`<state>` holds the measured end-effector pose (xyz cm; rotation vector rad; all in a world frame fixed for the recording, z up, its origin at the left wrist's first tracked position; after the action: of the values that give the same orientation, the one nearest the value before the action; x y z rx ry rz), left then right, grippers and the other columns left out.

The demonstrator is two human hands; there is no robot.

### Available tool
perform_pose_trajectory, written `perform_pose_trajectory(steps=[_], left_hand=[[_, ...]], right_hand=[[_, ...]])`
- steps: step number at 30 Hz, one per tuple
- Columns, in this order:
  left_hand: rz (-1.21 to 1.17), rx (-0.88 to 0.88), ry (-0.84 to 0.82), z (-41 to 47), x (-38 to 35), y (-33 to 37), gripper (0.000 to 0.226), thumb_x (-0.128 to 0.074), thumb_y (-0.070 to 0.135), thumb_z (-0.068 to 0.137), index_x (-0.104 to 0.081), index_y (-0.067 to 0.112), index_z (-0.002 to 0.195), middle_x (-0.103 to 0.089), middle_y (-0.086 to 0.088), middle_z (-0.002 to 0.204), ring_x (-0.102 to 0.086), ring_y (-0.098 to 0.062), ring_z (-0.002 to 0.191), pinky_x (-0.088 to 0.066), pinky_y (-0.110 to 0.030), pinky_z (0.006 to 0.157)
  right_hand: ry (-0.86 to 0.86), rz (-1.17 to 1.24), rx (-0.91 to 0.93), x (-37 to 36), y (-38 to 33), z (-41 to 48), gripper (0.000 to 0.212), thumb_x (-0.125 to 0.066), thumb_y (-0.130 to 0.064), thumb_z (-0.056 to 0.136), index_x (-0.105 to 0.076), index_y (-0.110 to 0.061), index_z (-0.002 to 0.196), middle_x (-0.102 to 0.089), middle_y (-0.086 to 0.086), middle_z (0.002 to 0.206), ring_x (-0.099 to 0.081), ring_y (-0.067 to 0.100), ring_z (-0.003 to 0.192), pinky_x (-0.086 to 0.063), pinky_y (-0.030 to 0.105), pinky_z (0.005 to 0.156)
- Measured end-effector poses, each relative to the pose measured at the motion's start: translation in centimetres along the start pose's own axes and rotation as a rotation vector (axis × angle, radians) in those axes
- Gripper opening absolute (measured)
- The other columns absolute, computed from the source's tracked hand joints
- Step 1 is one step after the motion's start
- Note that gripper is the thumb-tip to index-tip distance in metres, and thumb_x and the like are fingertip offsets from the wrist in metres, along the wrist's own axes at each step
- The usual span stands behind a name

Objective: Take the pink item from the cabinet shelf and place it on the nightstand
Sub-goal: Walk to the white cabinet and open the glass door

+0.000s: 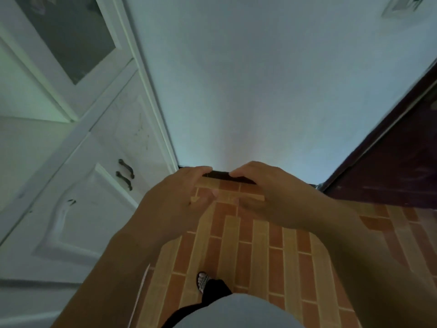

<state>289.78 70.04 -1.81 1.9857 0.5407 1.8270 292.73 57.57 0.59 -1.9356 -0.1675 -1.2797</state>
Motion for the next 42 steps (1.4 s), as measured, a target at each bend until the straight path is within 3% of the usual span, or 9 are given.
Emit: perform_pose_trajectory(steps=[7, 9, 13, 18, 23, 27, 30, 38, 42], left_hand=[[0.076, 0.098, 0.110, 7.0, 8.5, -5.6, 0.053, -0.039, 0.057, 0.084, -0.033, 0.040, 0.134, -0.038, 0.016, 0.142, -0.044, -0.007, 0.120, -0.038, -0.027, 0.098], [0.092, 0.148, 0.136, 7.9, 10.5, -7.2, 0.056, -0.036, 0.061, 0.082, -0.032, 0.042, 0.134, -0.038, 0.016, 0.143, -0.050, -0.009, 0.114, -0.042, -0.034, 0.099], [0.144, 0.240, 0.206, 9.2, 14.2, -9.9, 0.060, -0.031, 0.063, 0.080, -0.030, 0.041, 0.135, -0.036, 0.015, 0.145, -0.039, -0.009, 0.128, -0.032, -0.034, 0.106], [0.184, 0.336, 0.298, 10.6, 19.1, -12.0, 0.062, -0.028, 0.063, 0.078, -0.030, 0.041, 0.135, -0.036, 0.016, 0.144, -0.038, -0.009, 0.128, -0.032, -0.034, 0.106], [0.265, 0.451, 0.428, 12.1, 24.5, -13.0, 0.058, -0.031, 0.061, 0.081, -0.030, 0.041, 0.135, -0.037, 0.016, 0.143, -0.049, -0.010, 0.115, -0.036, -0.032, 0.099], [0.294, 0.503, 0.482, 13.4, 27.8, -13.2, 0.062, -0.030, 0.062, 0.079, -0.030, 0.040, 0.137, -0.035, 0.015, 0.145, -0.052, -0.011, 0.107, -0.038, -0.033, 0.099], [0.315, 0.502, 0.550, 14.2, 30.2, -13.0, 0.060, -0.033, 0.060, 0.080, -0.032, 0.038, 0.136, -0.038, 0.014, 0.143, -0.046, -0.006, 0.085, -0.041, -0.030, 0.090], [0.479, 0.468, 0.711, 14.6, 36.4, -11.1, 0.053, -0.039, 0.055, 0.085, -0.035, 0.037, 0.135, -0.042, 0.012, 0.140, -0.042, -0.002, 0.090, -0.039, -0.027, 0.083], [0.552, 0.502, 0.738, 14.3, 38.7, -10.1, 0.055, -0.040, 0.055, 0.084, -0.034, 0.037, 0.135, -0.040, 0.012, 0.141, -0.043, -0.002, 0.074, -0.038, -0.026, 0.080]], right_hand=[[0.094, -0.029, 0.112, 3.7, -2.2, 12.0, 0.047, -0.052, -0.044, 0.088, -0.037, -0.037, 0.132, -0.038, -0.017, 0.140, -0.037, 0.003, 0.124, -0.023, 0.015, 0.094], [0.083, -0.023, 0.154, 4.3, -3.3, 14.7, 0.048, -0.051, -0.047, 0.087, -0.036, -0.039, 0.132, -0.037, -0.018, 0.142, -0.036, 0.004, 0.126, -0.022, 0.016, 0.094], [0.023, -0.058, 0.276, 5.2, -5.9, 19.8, 0.050, -0.048, -0.048, 0.087, -0.033, -0.040, 0.134, -0.033, -0.018, 0.145, -0.033, 0.006, 0.130, -0.022, 0.018, 0.100], [0.009, -0.080, 0.436, 7.0, -9.0, 25.8, 0.052, -0.047, -0.051, 0.086, -0.030, -0.040, 0.134, -0.032, -0.018, 0.146, -0.032, 0.007, 0.132, -0.026, 0.029, 0.108], [-0.009, -0.068, 0.606, 10.1, -12.6, 31.0, 0.052, -0.047, -0.048, 0.087, -0.031, -0.037, 0.135, -0.033, -0.017, 0.145, -0.033, 0.006, 0.131, -0.023, 0.019, 0.100], [-0.004, -0.018, 0.733, 12.6, -15.5, 34.0, 0.048, -0.047, -0.045, 0.088, -0.036, -0.033, 0.133, -0.041, -0.013, 0.140, -0.040, 0.007, 0.125, -0.031, 0.021, 0.098], [0.026, -0.038, 0.811, 14.5, -17.1, 35.8, 0.050, -0.049, -0.044, 0.088, -0.035, -0.032, 0.134, -0.041, -0.012, 0.140, -0.041, 0.008, 0.124, -0.028, 0.017, 0.092], [0.091, 0.004, 0.949, 18.7, -20.7, 38.3, 0.045, -0.053, -0.043, 0.087, -0.039, -0.036, 0.130, -0.044, -0.016, 0.136, -0.042, 0.001, 0.116, -0.022, 0.001, 0.078], [0.102, 0.027, 1.024, 19.7, -22.8, 38.6, 0.047, -0.053, -0.043, 0.086, -0.038, -0.036, 0.130, -0.043, -0.015, 0.137, -0.039, -0.002, 0.111, -0.024, 0.003, 0.081]])
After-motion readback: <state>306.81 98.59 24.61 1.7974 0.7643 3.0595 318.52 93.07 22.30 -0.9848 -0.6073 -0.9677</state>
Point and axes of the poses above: each hand's wrist, its own z-axis towards the middle knuckle, its own x-axis out of the back of the hand, y = z × x, the point moved 9 cm from there along z, towards the middle knuckle
